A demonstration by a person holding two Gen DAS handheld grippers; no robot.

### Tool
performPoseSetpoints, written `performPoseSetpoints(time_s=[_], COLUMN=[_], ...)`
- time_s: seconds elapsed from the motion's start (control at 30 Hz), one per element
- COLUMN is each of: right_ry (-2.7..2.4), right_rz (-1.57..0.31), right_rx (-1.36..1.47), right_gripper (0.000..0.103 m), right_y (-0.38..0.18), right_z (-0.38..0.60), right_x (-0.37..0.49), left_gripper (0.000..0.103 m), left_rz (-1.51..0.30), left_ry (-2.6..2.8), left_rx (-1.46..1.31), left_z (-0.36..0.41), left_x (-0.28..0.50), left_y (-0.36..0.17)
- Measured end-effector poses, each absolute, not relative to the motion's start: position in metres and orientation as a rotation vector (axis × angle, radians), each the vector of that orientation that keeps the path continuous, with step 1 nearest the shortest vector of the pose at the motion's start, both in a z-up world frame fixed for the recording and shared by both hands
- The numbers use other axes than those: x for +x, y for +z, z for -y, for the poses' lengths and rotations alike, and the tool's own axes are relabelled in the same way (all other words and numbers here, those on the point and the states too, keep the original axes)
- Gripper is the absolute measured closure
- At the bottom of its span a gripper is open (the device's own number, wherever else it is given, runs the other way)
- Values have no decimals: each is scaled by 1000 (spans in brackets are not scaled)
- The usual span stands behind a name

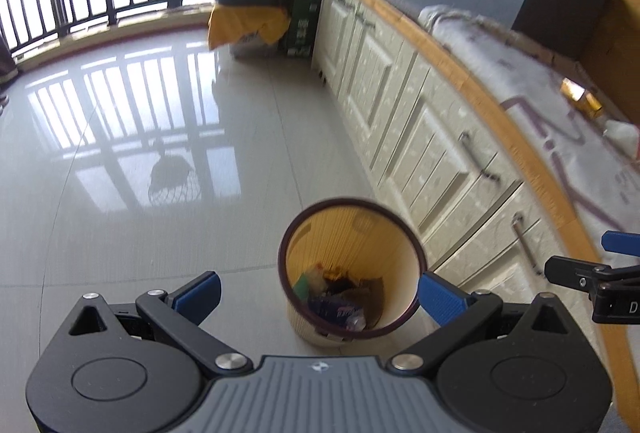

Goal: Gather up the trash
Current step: 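Withdraw both open tools from the wastebasket back toward the bed, then reach the left tool to the yellow cigarette box while the right tool reaches the plastic bag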

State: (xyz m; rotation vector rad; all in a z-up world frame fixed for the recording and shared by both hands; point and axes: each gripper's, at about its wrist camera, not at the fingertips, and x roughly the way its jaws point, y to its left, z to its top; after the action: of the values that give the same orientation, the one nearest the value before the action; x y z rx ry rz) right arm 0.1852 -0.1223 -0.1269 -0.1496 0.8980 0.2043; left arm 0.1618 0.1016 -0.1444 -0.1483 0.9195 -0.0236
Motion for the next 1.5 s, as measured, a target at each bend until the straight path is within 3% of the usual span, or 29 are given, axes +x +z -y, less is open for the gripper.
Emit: performPoseSetpoints(time_s=[0.8,1.13,1.5], right_ry=[-99,-298,-402], right_rz=[-465,-323,-272], right_rx=[-63,-41,226], right_gripper=[0,0,0], right_y=[-40,-54,-77], right_z=[270,351,429], right_x=[140,146,209], left_gripper=[0,0,0], left_rz=[-532,-389,-321], left_ry=[-169,-280,-384], left_rx=[-78,-31,-20], left_z=[16,113,196], left_x=[161,190,263], left_y=[-55,-43,-45])
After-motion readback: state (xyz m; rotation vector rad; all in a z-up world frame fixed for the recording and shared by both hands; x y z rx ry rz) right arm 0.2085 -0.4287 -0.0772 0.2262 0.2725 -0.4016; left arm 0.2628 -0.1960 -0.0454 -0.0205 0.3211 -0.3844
